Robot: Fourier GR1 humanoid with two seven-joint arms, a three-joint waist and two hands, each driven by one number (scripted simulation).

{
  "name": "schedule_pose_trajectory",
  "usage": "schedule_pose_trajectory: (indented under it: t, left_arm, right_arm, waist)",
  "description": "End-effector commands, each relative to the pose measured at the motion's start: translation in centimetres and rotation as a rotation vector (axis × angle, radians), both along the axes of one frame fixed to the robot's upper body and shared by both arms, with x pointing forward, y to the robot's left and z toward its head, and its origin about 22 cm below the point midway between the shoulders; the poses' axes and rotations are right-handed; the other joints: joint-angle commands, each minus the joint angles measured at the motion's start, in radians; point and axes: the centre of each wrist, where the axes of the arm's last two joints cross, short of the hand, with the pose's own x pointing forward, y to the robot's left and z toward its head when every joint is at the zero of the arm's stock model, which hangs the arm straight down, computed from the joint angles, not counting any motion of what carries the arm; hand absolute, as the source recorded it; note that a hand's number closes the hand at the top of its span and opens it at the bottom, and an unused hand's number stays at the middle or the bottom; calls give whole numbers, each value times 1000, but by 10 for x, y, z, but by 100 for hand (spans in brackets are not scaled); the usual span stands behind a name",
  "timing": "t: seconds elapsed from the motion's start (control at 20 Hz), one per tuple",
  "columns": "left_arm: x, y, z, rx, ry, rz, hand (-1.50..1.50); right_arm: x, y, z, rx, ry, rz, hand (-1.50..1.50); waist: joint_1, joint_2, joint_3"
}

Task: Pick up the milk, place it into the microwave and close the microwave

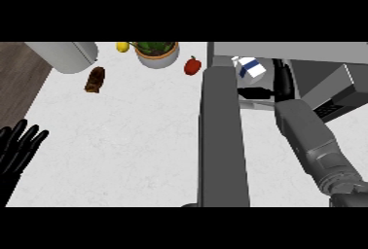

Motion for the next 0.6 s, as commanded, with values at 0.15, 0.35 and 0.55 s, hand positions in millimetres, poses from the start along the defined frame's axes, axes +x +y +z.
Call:
schedule_pose_trajectory:
  t: [0.15,0.35,0.55]
  left_arm:
    - [10,-21,2,-15,14,-69,150]
    - [15,-39,2,-14,45,-97,150]
    - [21,-58,12,0,55,-120,150]
  right_arm:
    - [-26,-3,-40,217,70,107,-150]
    - [-46,1,-66,307,86,178,-150]
    - [-73,-7,-95,374,107,217,-150]
  waist:
    - [-33,-16,-1]
    - [-51,-24,-2]
    - [-66,-31,-3]
